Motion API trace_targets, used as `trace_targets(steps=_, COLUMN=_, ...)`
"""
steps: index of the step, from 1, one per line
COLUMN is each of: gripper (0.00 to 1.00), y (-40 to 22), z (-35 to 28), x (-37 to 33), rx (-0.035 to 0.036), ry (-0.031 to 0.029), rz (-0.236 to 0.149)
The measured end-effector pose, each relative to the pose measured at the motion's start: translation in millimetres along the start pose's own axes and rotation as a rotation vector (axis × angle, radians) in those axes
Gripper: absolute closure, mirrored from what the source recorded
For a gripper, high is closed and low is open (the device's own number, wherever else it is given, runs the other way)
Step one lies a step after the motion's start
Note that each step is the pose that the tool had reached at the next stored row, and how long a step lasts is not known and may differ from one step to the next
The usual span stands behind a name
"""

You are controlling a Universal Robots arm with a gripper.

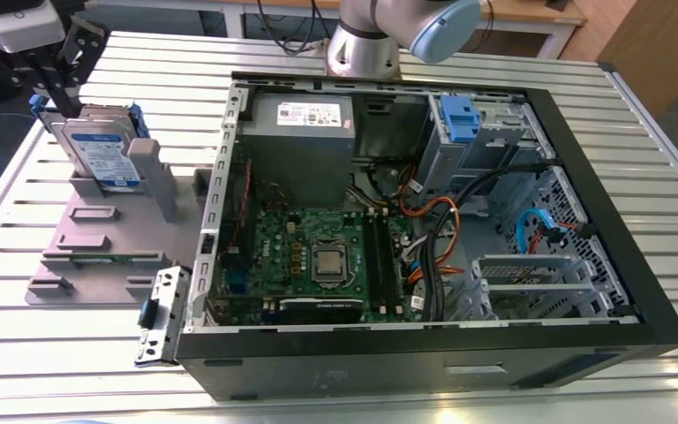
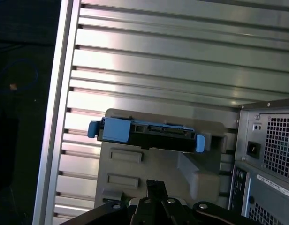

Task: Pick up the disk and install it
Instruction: 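Pick up the disk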

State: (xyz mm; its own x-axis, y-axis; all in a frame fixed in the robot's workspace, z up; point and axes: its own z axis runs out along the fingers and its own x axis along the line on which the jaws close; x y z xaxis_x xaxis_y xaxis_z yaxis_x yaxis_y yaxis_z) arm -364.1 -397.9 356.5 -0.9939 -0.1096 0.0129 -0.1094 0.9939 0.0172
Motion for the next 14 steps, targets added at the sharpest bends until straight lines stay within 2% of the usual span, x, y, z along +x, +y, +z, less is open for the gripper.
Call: trace_targets(steps=14, gripper=0.89, y=0.0, z=0.0, x=0.0, rx=0.0005, ry=0.0006, rz=-0.032)
